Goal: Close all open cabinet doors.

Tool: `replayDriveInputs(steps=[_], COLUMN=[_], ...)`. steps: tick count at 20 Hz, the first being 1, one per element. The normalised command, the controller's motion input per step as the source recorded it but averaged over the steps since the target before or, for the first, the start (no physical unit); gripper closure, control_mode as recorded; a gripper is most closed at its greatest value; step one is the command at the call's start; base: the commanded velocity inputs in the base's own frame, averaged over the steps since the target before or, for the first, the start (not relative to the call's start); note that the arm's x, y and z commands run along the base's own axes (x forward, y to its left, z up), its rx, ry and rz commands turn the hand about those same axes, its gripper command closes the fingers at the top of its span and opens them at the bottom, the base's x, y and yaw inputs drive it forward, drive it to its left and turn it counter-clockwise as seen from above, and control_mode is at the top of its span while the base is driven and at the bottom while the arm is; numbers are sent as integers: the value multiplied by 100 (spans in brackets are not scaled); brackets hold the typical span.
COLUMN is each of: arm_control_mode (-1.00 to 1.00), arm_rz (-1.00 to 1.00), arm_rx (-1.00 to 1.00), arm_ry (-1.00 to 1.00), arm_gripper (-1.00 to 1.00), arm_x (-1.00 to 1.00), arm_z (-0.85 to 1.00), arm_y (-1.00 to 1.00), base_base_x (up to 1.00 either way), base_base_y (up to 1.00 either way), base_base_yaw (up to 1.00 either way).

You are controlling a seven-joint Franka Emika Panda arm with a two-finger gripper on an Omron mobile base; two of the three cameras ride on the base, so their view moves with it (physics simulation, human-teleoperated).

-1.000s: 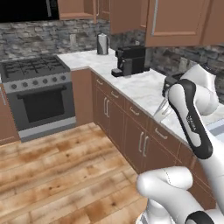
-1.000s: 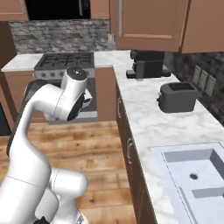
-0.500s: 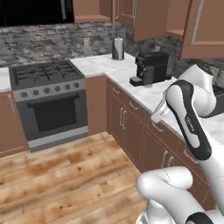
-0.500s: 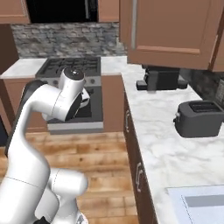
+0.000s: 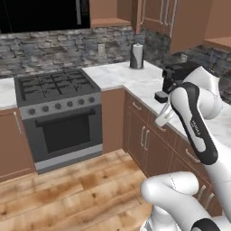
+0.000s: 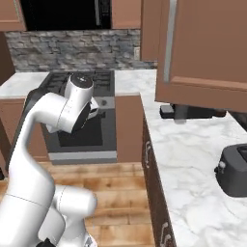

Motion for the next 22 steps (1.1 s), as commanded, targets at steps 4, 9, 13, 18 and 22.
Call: replayDriveInputs(steps=[4, 9, 13, 18, 22], arm_control_mode=[100, 100, 100, 100, 100], arm_rz=[0, 0, 0, 0, 0], arm_rx=[0, 0, 0, 0, 0], arm_ry=[0, 0, 0, 0, 0], arm_gripper=[-100, -100, -100, -100, -100], arm_x=[0, 0, 0, 0, 0], arm_z=[0, 0, 0, 0, 0], arm_y=[0, 0, 0, 0, 0], base_base_x=[81, 77, 70, 44, 18], base_base_y=[54, 49, 42, 33, 32], base_base_yaw=[-6, -22, -38, -66, -71])
